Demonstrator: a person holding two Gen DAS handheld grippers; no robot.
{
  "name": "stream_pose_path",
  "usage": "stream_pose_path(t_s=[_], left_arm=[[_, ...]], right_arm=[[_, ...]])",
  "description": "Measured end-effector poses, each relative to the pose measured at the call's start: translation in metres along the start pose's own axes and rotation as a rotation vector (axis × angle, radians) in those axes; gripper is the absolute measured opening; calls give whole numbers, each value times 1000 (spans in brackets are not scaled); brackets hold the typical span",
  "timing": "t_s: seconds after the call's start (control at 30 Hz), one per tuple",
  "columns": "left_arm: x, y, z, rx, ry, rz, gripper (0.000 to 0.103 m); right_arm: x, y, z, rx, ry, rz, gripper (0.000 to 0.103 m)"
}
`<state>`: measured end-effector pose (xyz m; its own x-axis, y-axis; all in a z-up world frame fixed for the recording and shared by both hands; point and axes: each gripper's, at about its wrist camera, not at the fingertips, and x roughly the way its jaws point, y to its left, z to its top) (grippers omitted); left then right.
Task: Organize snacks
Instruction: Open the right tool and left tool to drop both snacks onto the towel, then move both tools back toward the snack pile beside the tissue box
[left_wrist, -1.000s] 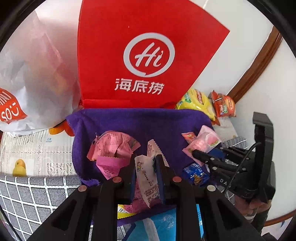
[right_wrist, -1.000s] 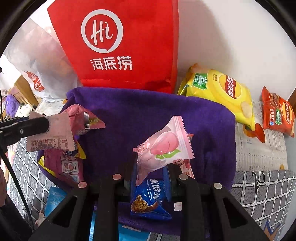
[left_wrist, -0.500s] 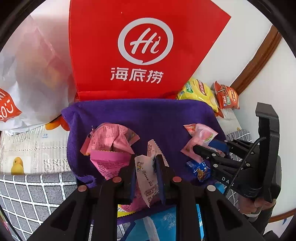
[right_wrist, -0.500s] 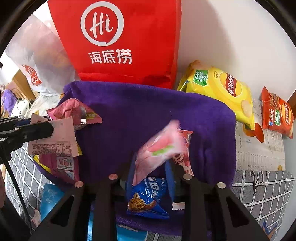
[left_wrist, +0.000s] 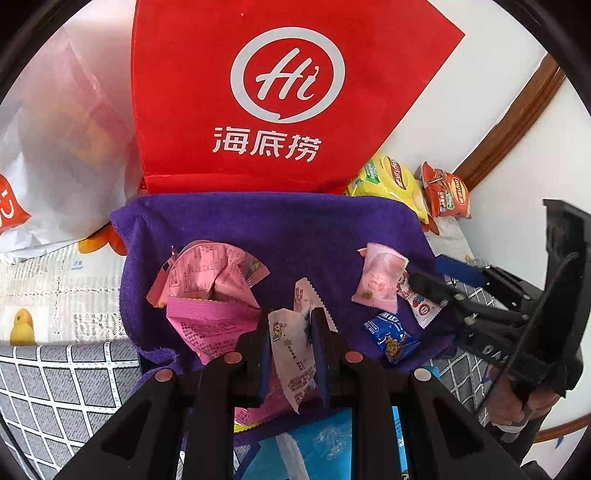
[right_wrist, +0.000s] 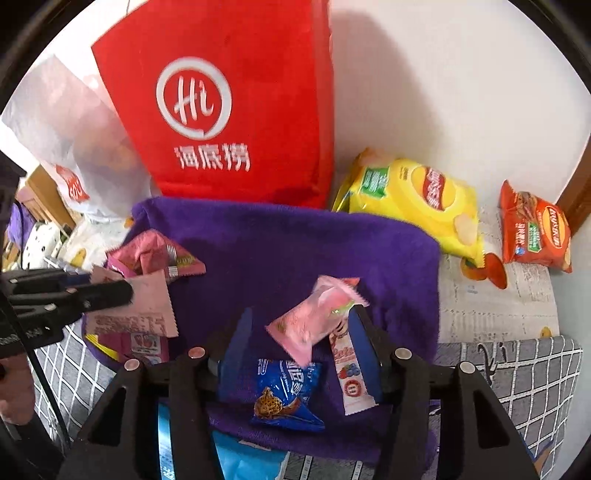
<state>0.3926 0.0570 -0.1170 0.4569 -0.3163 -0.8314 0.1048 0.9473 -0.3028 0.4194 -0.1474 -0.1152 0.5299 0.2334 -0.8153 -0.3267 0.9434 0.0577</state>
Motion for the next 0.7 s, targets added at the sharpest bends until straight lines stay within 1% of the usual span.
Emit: stream_pose_path(t_s=[0.2, 0.33, 0.4, 0.43, 0.5, 0.53, 0.57, 0.6, 0.7], left_arm=[[4, -2, -2, -5, 19, -18, 19], [4, -6, -4, 2, 23, -28, 20], [4, -8, -4, 1, 31, -49, 26], [2, -7, -4, 1, 30, -55, 33], [-5, -7, -4, 3, 0, -58, 41], [-9, -7, -3, 6, -13, -56, 50], [-13, -7, -3, 8, -21, -57, 58], [-17, -7, -2, 8, -31, -63, 60], [-26, -9, -1, 5, -44, -69, 63]], right_arm=[[-14, -7, 4, 52, -43, 15, 54], [-18, -7, 4, 51, -51, 8, 54], [-19, -5, 4, 45, -52, 3, 54], [-22, -4, 3, 42, -57, 3, 54], [-25, -2, 3, 34, -60, 0, 54], [-27, 0, 3, 29, -60, -4, 55], [-28, 0, 3, 29, -59, -4, 59], [-30, -1, 4, 36, -58, 0, 62], [-37, -2, 5, 62, -81, 17, 67]])
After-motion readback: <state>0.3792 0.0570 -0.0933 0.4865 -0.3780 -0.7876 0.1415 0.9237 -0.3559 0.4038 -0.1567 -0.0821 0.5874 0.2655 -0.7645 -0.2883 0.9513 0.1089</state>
